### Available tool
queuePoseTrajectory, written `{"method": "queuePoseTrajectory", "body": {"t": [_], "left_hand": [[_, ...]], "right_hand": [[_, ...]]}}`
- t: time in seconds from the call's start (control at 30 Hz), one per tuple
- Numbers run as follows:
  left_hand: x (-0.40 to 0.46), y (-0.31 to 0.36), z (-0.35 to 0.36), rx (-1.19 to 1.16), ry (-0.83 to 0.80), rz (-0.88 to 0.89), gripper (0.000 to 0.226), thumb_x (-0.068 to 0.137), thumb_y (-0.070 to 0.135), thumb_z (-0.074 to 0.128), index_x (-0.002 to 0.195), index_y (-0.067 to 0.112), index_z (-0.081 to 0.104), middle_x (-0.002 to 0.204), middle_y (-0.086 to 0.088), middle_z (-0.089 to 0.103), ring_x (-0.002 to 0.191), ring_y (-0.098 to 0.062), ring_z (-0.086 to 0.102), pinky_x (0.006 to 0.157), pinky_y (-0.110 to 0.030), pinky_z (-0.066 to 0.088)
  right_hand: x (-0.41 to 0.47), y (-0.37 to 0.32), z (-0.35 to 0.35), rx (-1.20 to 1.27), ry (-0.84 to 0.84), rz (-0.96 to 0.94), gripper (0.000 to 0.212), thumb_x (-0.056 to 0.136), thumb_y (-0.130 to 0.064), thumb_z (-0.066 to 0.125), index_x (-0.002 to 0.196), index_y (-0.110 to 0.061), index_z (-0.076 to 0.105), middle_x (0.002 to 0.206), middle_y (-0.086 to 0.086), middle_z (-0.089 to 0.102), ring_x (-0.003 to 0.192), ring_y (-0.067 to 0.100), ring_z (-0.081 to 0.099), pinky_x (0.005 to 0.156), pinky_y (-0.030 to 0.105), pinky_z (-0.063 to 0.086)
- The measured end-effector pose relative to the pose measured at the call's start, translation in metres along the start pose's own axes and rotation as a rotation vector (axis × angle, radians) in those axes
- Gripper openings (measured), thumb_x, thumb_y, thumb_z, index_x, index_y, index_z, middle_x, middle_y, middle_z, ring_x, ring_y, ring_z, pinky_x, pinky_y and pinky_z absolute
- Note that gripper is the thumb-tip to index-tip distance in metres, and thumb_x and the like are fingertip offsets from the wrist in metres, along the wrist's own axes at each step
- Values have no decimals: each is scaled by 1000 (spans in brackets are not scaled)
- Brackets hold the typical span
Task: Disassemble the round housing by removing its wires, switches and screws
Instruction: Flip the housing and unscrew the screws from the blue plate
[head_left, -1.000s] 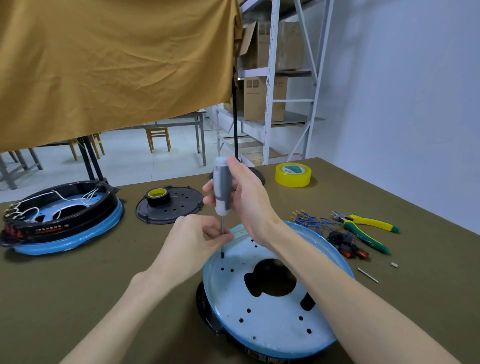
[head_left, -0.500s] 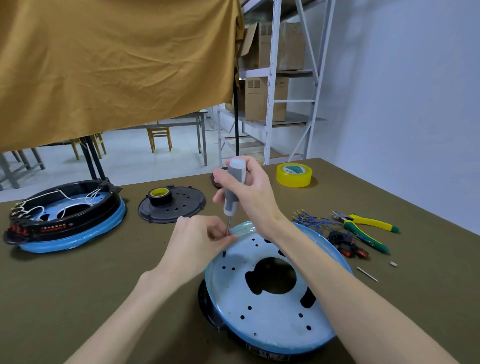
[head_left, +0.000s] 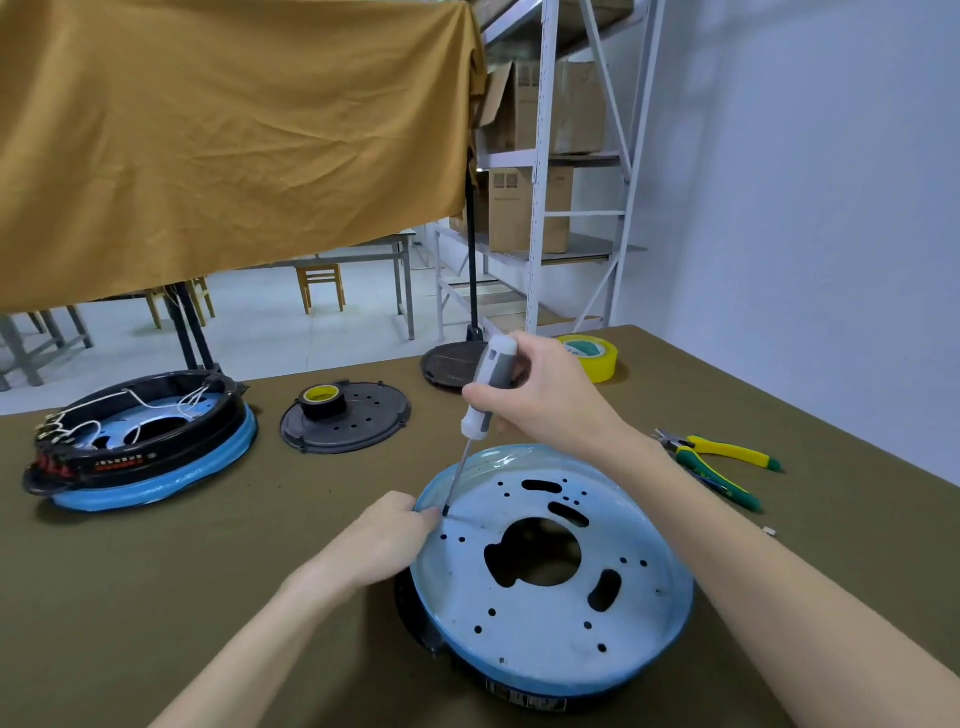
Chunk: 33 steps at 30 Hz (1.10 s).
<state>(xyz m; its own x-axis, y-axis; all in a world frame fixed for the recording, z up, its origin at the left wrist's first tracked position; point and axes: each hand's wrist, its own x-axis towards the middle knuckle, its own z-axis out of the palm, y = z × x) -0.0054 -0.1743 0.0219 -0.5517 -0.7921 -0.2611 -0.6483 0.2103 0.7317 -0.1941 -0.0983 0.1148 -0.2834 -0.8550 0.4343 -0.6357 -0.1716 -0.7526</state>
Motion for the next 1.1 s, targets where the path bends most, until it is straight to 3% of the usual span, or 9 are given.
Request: {"method": "queuePoseTrajectory", "body": {"t": [0.07, 0.13, 0.33, 0.47, 0.57, 0.63, 0.77, 0.97, 1.1], "left_hand": [[-5, 1, 0, -69, 64, 2, 36, 106, 32, 46, 77, 10, 46, 66, -4, 50, 56, -18, 46, 59, -29, 31], [-12, 7, -6, -231, 109, 9, 46, 108, 38, 45, 85, 4, 65, 74, -3, 74, 63, -15, 68, 64, -27, 44], [-28, 42, -24, -776, 445, 118, 20, 94, 33, 72, 110, 24, 76, 93, 7, 81, 82, -13, 78, 71, -34, 58], [-33, 57, -25, -557, 731, 337, 50, 87, 28, 79, 135, 20, 66, 119, 7, 71, 108, -11, 68, 89, -31, 57], [-37, 63, -13, -356, 858, 460, 61, 83, 34, 81, 139, 25, 59, 120, 10, 58, 104, 9, 57, 81, -8, 43], [-39, 64, -7, -321, 859, 489, 68, 81, 38, 81, 143, 27, 55, 120, 12, 55, 107, 20, 50, 79, -6, 37], [-42, 66, -3, -292, 794, 574, 76, 78, 45, 84, 145, 30, 51, 124, 15, 56, 113, 13, 51, 91, -13, 38], [-42, 83, 12, -222, 822, 707, 71, 73, 46, 87, 136, 29, 60, 118, 13, 54, 111, 17, 50, 85, 5, 36], [-33, 100, 32, -226, 820, 791, 72, 71, 42, 89, 133, 28, 58, 119, 12, 55, 112, 5, 56, 88, -1, 42]], "right_hand": [[-8, -2, -10, 110, -15, 19, 24, 82, -21, 82, 91, -10, 62, 81, 8, 75, 69, 24, 74, 65, 41, 63], [-15, -4, -22, 188, -5, -6, 30, 84, -17, 83, 97, -2, 61, 82, 10, 76, 69, 24, 77, 64, 40, 65], [-34, -14, -54, 319, 7, 58, 32, 85, -16, 83, 100, -2, 58, 78, 12, 77, 65, 28, 76, 58, 33, 62], [-45, -11, -79, 369, -111, 198, 27, 89, -37, 78, 103, -14, 75, 83, 15, 77, 51, 23, 63, 50, 28, 52], [-55, -1, -94, 305, -251, 307, 30, 91, -50, 71, 100, -22, 79, 74, 12, 70, 44, 16, 46, 44, 24, 37], [-63, 6, -96, 246, -367, 385, 44, 89, -62, 68, 101, -21, 79, 66, 6, 59, 43, 13, 35, 43, 22, 30], [-79, 18, -98, 234, -495, 448, 63, 86, -76, 60, 105, -18, 77, 65, -1, 43, 46, 14, 18, 41, 21, 20], [-101, 27, -114, 296, -558, 455, 63, 90, -73, 59, 108, -14, 72, 64, 3, 47, 39, 13, 22, 40, 21, 21], [-114, 29, -123, 218, -490, 414, 66, 94, -74, 46, 103, -14, 71, 61, 4, 46, 38, 17, 30, 40, 24, 24]]}}
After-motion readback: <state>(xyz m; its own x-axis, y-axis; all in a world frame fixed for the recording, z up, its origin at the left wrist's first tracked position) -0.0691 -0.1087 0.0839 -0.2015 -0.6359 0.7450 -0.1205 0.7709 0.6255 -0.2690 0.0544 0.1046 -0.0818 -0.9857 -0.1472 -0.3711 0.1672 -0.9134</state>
